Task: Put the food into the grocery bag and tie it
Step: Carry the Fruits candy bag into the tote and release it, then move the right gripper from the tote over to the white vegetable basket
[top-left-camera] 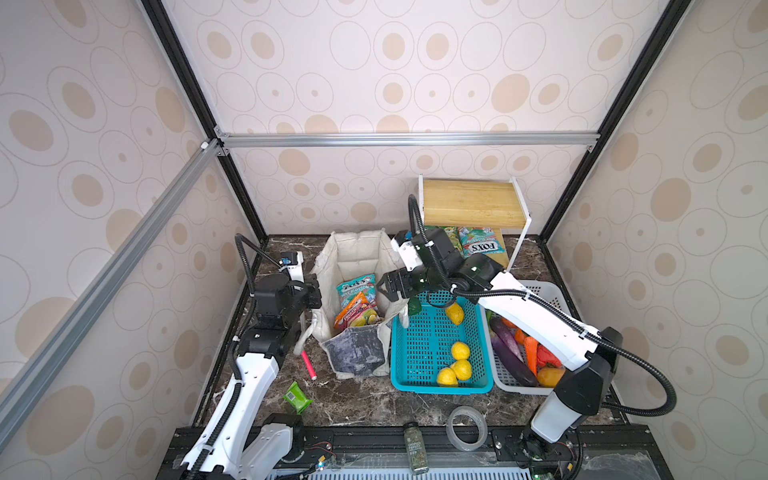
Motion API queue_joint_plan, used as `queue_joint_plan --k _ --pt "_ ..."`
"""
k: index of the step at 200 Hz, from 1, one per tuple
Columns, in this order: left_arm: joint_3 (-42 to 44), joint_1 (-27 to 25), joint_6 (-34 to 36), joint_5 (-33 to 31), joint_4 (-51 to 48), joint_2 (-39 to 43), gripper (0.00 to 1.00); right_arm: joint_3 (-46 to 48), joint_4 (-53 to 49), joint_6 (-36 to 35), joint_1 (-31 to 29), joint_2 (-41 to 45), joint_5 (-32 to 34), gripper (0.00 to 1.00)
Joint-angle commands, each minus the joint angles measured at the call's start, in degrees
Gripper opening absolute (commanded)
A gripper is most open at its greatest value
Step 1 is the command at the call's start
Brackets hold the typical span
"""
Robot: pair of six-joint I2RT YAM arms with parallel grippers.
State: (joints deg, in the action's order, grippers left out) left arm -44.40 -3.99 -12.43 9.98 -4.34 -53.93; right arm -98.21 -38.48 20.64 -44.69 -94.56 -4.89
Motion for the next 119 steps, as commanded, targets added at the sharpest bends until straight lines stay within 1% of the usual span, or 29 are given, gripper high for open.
queue_joint_plan --k 1,8,21,24,31,36,40,52,57,61,91,106,119 --pt "-0.4 0.3 -0.4 0.5 2.8 1.2 0.0 3.7 0.0 3.0 0.5 -0.2 3.7 0.96" --pt "-0.4 0.3 -0.4 0.6 2.9 1.3 0.0 4.1 0.0 3.6 0.5 -0.9 3.0 0.96" --pt "-0.4 0.2 -0.5 0.4 2.9 1.4 0.0 5.2 1.2 4.9 0.5 -2.2 1.7 0.93" --pt "-0.4 0.2 -0.4 0.2 2.9 1.4 0.0 5.6 1.9 5.3 0.5 -2.4 1.3 0.91" --pt "-0.3 0.2 -0.3 0.1 2.9 1.5 0.0 6.7 4.1 5.9 0.5 -2.9 -0.2 0.82" --pt "-0.3 0.3 -0.4 0.0 2.9 1.6 0.0 7.2 5.7 6.2 0.5 -3.1 -1.3 0.73" --pt "-0.2 0.3 -0.4 -0.2 3.0 1.6 0.0 7.5 6.8 6.5 0.5 -3.3 -2.3 0.63" --pt "-0.3 0.3 -0.4 -0.1 3.4 1.6 0.0 7.2 8.8 7.0 0.4 -3.6 -4.5 0.23" --pt "-0.7 0.2 -0.4 -0.4 3.4 1.5 0.0 6.8 9.4 7.2 0.3 -3.6 -4.8 0.09" --pt "-1.1 0.3 -0.6 -0.7 3.2 1.5 0.0 6.4 9.6 7.2 0.1 -3.5 -4.7 0.0" --pt "-6.0 0.2 -2.0 -0.2 2.2 1.7 0.0 -0.1 7.2 5.5 -1.8 -2.4 -2.9 0.0" --pt "-9.2 0.2 -2.1 0.2 0.7 1.1 0.0 -0.3 8.5 6.2 -2.2 -0.5 -3.3 0.0" --pt "-10.9 0.3 -2.0 0.4 -0.5 0.8 0.0 2.1 11.7 7.8 -2.2 1.6 -3.6 0.0"
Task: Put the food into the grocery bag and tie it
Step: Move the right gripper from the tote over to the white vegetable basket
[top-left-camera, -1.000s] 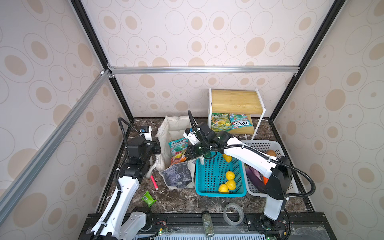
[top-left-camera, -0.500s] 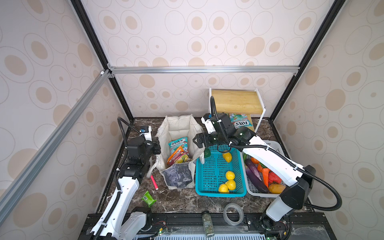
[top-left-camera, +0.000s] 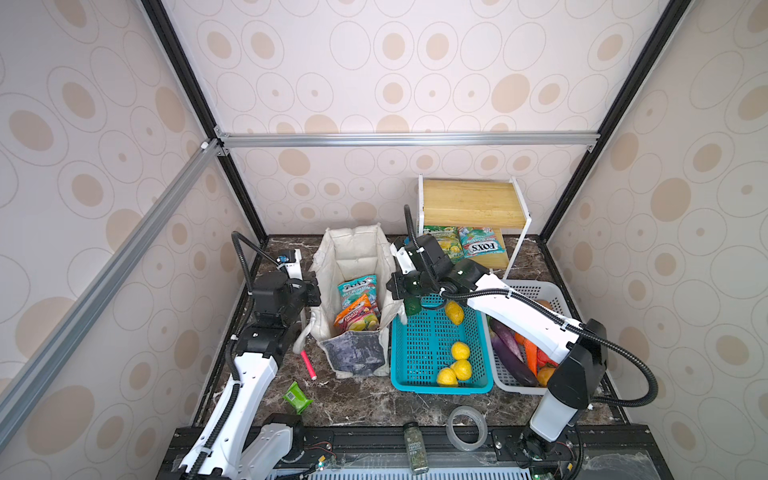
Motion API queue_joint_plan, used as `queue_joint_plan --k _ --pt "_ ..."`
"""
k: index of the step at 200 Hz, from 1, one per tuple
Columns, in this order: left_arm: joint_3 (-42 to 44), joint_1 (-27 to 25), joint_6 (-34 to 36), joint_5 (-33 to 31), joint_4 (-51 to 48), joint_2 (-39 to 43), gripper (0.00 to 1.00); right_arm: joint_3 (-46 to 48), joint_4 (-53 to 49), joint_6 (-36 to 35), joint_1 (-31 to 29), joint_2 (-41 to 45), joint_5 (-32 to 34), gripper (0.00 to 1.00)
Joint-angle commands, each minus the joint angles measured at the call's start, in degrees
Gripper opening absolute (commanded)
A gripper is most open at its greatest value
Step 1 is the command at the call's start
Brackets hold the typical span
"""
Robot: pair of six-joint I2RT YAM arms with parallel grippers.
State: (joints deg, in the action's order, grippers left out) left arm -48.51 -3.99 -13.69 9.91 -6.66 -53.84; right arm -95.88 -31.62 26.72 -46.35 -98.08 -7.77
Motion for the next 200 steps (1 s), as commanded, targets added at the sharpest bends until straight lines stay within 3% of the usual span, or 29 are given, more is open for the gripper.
queue_joint_plan --k 1,34,49,57,70,79,86,94,97,123,159,181,200 --pt "-6.8 0.2 -0.8 0.5 1.7 0.7 0.0 0.0 5.1 1.8 -0.6 5.3 -0.8 0.0" --pt "-4.4 0.3 0.5 -1.2 2.2 1.5 0.0 5.6 7.6 2.9 -0.4 6.1 0.2 0.0" --pt "-2.3 0.2 1.6 -2.0 2.6 0.9 0.0 7.1 6.9 3.2 -0.2 5.9 1.2 0.11" --pt "-1.0 0.3 1.9 -2.1 3.1 0.7 0.0 8.2 7.2 3.3 0.0 6.2 1.0 0.23" --pt "0.8 0.3 2.3 -2.2 3.8 0.7 0.0 9.4 6.5 3.1 0.1 7.1 1.8 0.54" --pt "1.5 0.2 2.8 -2.7 4.0 0.9 0.0 9.7 5.0 2.4 0.1 8.2 3.3 0.66" --pt "2.0 0.2 3.0 -3.1 4.1 1.2 0.0 10.1 3.2 2.0 0.2 9.3 6.0 0.75" --pt "2.5 0.2 3.3 -3.4 4.2 1.5 0.0 10.4 0.6 2.9 0.2 10.7 10.4 0.96" --pt "2.7 0.3 3.4 -3.4 4.2 1.6 0.0 10.4 -0.5 3.1 0.2 11.4 12.2 1.0" --pt "3.9 0.3 3.6 -2.9 4.2 1.9 0.0 8.7 -13.6 7.7 0.7 15.3 28.2 1.0" --pt "4.3 0.3 3.3 -2.3 4.5 2.2 0.0 11.8 -20.6 4.2 4.6 23.3 35.7 1.0" --pt "4.3 0.2 3.4 -2.4 4.3 2.2 0.0 21.2 -15.0 -2.1 9.1 31.9 33.2 1.0" --pt "4.4 0.2 3.5 -2.3 4.4 2.2 0.0 29.4 -11.6 -2.9 16.9 39.3 24.4 1.0"
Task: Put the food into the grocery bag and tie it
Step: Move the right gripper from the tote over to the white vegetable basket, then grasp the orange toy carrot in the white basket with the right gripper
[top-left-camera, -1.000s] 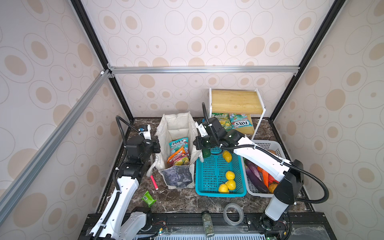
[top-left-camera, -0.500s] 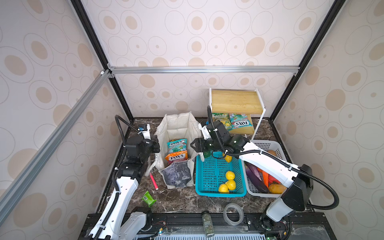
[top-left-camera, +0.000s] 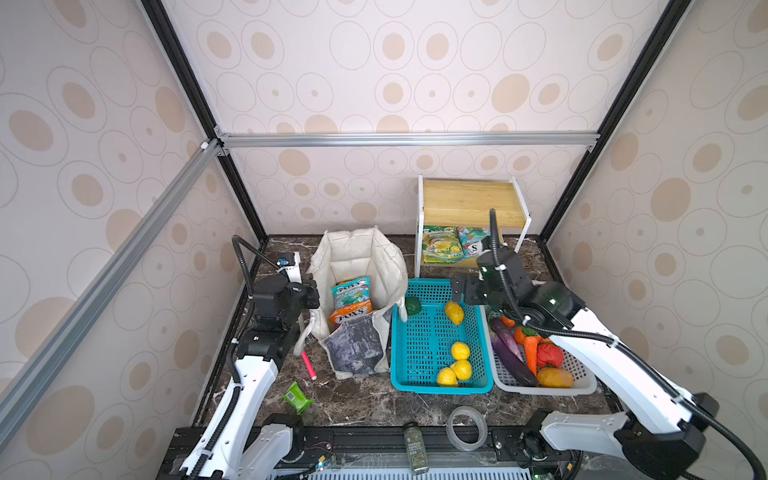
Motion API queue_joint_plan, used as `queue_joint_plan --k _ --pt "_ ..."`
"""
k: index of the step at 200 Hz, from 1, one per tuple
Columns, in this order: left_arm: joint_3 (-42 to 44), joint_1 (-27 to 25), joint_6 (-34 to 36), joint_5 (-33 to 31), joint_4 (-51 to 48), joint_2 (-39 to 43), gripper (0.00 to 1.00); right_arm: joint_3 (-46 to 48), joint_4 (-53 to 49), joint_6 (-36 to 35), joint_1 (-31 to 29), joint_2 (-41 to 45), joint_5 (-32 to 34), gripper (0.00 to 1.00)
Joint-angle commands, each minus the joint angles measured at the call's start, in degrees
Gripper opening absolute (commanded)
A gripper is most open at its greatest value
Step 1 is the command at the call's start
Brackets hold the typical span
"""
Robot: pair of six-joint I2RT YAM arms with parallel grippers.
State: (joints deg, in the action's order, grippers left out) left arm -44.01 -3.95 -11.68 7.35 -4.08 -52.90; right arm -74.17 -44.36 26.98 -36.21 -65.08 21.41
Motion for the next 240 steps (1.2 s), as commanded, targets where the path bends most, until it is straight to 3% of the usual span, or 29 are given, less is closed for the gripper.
queue_joint_plan --k 1,27,43,56,93,118,138,176,198,240 --pt "-0.1 0.2 1.4 0.3 1.7 1.2 0.0 8.3 1.2 -3.2 7.0 6.7 -5.2 1.0" --pt "-0.2 0.2 1.2 0.7 1.8 1.1 0.0 14.9 -1.2 -4.4 17.5 10.2 -9.0 1.0" --pt "-0.1 0.2 1.0 0.9 1.9 1.0 0.0 18.4 -1.6 -5.0 23.6 8.8 -14.8 0.99" --pt "-0.1 0.2 1.0 1.0 1.8 0.9 0.0 21.7 0.1 -4.9 26.0 7.4 -18.3 0.94" --pt "0.0 0.2 1.0 1.3 1.9 0.5 0.0 28.0 5.9 -2.6 30.8 4.4 -18.7 0.75" --pt "0.0 0.2 0.8 1.7 2.0 0.2 0.0 30.8 10.4 -1.7 31.5 3.4 -16.5 0.72" --pt "0.1 0.2 0.8 1.7 2.0 0.2 0.0 30.2 8.4 -1.3 31.5 2.2 -15.1 0.68" --pt "0.1 0.2 0.5 2.2 2.0 -0.2 0.0 32.4 8.7 -1.3 31.5 13.9 -15.6 0.72" --pt "0.1 0.2 0.5 2.3 2.1 -0.1 0.0 31.2 4.9 -0.4 31.5 16.3 -13.6 0.76" --pt "0.1 0.2 0.3 2.6 2.2 0.0 0.0 30.8 -0.5 1.9 31.5 10.3 -2.8 0.72"
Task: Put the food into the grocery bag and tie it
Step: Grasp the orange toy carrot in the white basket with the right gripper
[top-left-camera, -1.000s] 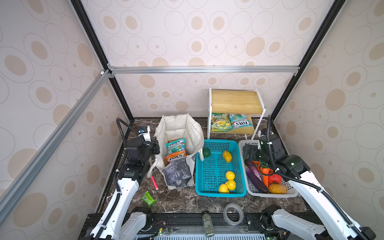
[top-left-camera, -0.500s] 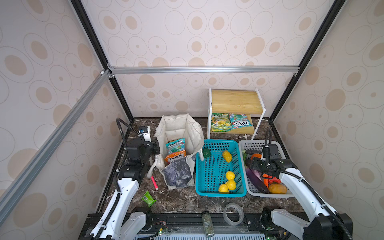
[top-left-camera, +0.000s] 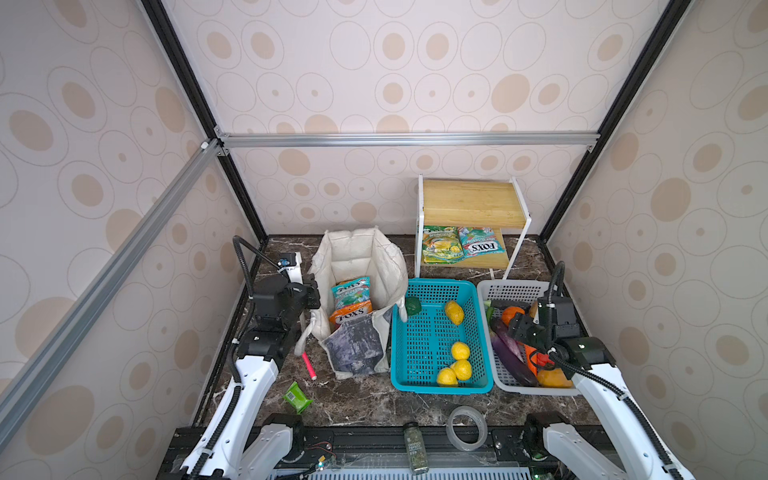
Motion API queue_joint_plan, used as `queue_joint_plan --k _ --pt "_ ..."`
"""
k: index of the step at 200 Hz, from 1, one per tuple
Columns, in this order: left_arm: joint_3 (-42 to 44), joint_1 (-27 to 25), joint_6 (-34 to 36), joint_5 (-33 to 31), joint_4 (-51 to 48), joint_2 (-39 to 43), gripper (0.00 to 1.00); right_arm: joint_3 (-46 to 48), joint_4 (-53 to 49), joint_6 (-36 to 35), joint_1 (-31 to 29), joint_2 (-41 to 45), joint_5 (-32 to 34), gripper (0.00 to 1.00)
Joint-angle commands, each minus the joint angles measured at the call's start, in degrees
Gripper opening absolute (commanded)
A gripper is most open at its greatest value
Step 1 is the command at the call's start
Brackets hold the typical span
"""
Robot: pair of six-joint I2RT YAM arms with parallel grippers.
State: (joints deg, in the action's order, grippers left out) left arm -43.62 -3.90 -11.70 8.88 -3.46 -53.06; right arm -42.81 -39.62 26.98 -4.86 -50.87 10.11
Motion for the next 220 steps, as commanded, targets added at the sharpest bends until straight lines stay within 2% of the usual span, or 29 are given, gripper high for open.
queue_joint_plan --k 1,36,68,97,159,185,193,220 --pt "-0.2 0.2 0.3 1.0 1.5 0.2 0.0 -0.5 -5.3 2.0 0.2 -4.1 8.8 0.71" --pt "-0.2 0.1 0.3 1.4 1.7 0.4 0.0 -0.4 -3.3 2.5 0.2 -9.7 10.1 0.67" --pt "-0.2 0.2 0.1 1.7 1.8 0.4 0.0 1.5 0.2 2.6 0.3 -12.5 14.1 0.65" --pt "-0.2 0.2 0.2 1.6 1.8 0.7 0.0 2.1 2.2 2.8 0.4 -14.3 14.9 0.57" --pt "-0.1 0.2 0.2 1.5 1.8 0.8 0.0 2.8 3.4 1.2 0.4 -12.0 13.5 0.35" --pt "-0.2 0.2 0.2 1.6 1.9 0.8 0.0 1.4 2.5 1.1 0.4 -9.6 12.5 0.33" --pt "-0.2 0.2 0.1 1.6 1.8 0.8 0.0 0.6 2.1 0.9 0.3 -8.6 11.2 0.29" --pt "-0.1 0.1 0.2 1.4 1.8 0.8 0.0 -2.4 0.8 0.4 0.3 -5.7 7.7 0.29"
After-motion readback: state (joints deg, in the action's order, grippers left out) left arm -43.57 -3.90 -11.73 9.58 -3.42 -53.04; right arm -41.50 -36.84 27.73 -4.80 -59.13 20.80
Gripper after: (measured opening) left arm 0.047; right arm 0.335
